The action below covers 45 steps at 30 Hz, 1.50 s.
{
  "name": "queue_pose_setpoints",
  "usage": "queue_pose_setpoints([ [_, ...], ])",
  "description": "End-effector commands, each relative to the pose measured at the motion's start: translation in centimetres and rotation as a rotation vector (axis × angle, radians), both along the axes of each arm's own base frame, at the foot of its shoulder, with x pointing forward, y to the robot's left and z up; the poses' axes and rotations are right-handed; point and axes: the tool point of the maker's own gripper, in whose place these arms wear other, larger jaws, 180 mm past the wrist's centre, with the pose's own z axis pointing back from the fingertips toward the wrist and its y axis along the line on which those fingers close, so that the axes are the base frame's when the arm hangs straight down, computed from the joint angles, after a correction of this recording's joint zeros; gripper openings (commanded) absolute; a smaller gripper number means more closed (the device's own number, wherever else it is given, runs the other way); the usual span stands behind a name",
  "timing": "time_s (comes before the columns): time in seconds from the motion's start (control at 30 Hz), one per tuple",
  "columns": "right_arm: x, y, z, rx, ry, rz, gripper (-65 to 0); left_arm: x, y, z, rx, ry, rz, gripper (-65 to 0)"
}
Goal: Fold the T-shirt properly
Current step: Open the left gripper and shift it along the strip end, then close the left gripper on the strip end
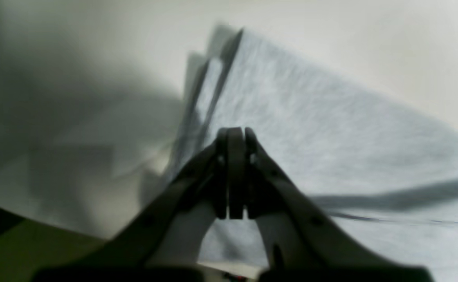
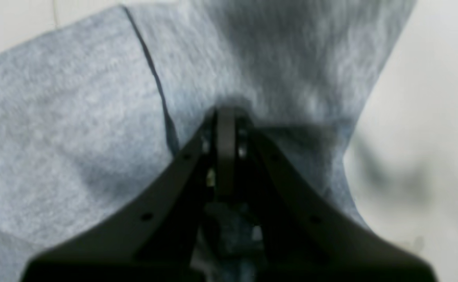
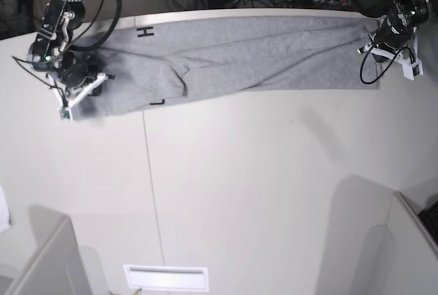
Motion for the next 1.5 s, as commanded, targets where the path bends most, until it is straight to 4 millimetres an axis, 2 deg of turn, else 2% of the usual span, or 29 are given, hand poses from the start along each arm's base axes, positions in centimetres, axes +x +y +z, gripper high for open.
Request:
queue_pose_setpoints([
  [0.0, 0.6, -1.0, 0.2, -0.022, -0.011, -0.016, -65.0, 0.8, 0.1, 0.3, 0.009, -0.019, -0.018, -65.0],
  [0.1, 1.3, -2.6, -0.6, -0.027, -0.017, -0.102, -65.0, 1.9, 0.1, -0.6, -0.004, -0.013, -0.012, -65.0],
  [0.17, 2.3, -3.1, -0.8, -0.017, -0.039, -0.151, -65.0, 3.3, 0.2, -0.9, -0.025, -0.034, 0.005, -65.0],
  [0.33, 4.8, -2.9, -0.4, 0.010, -0.069, -0.161, -65.0, 7.0, 1.1, -1.7, -0.080, -0.067, 0.051, -65.0],
  [0.4, 5.8, -2.9, 0.1, 0.014, -0.087, -0.162, -65.0, 8.7, 0.6, -1.6, -0.097, -0.083, 0.038, -65.0],
  [0.5, 6.8, -2.8, 1.0, 0.016, -0.113, -0.162, -65.0, 10.8, -0.6, -0.7, -0.102, -0.114, -0.009, -65.0],
  [0.57, 7.1, -2.7, 1.7, 0.012, -0.118, -0.154, -65.0, 11.7, -1.3, 1.5, -0.075, -0.162, -0.047, -65.0],
  [0.63, 7.1, -2.6, 2.7, 0.001, -0.123, -0.142, -65.0, 10.8, -1.4, 3.9, -0.054, -0.156, -0.070, -65.0],
  [0.7, 7.0, -2.5, 3.2, -0.006, -0.126, -0.134, -65.0, 10.0, -1.4, 7.6, -0.041, -0.202, -0.075, -65.0],
  [0.77, 7.1, -2.4, 3.3, -0.007, -0.127, -0.133, -65.0, 9.1, -2.4, 9.6, -0.067, -0.234, -0.091, -65.0],
  [0.8, 7.1, -2.4, 3.4, -0.007, -0.129, -0.133, -65.0, 8.5, -2.9, 9.7, -0.103, -0.228, -0.103, -65.0],
  [0.93, 6.9, -2.4, 3.1, -0.005, -0.122, -0.133, -65.0, 4.7, -4.3, 7.1, -0.217, -0.140, -0.109, -65.0],
  [1.03, 6.8, -2.4, 3.0, -0.005, -0.117, -0.133, -65.0, 2.8, -3.9, 5.7, -0.204, -0.110, -0.085, -65.0],
  [1.13, 6.6, -2.4, 2.8, -0.004, -0.111, -0.134, -65.0, 2.3, -5.4, 4.7, -0.214, -0.100, -0.119, -65.0],
  [1.2, 6.6, -2.3, 2.7, -0.002, -0.110, -0.134, -65.0, 1.9, -6.0, 3.0, -0.245, -0.076, -0.116, -65.0],
  [1.3, 6.5, -2.1, 2.5, 0.004, -0.105, -0.134, -65.0, 0.6, -5.4, 0.0, -0.265, 0.005, -0.073, -65.0],
  [1.37, 6.4, -2.0, 2.5, 0.007, -0.103, -0.134, -65.0, -0.3, -4.6, -1.3, -0.226, 0.061, -0.062, -65.0],
  [1.47, 6.4, -1.9, 2.4, 0.010, -0.103, -0.135, -65.0, 0.1, -3.8, -2.3, -0.169, 0.082, -0.059, -65.0],
])
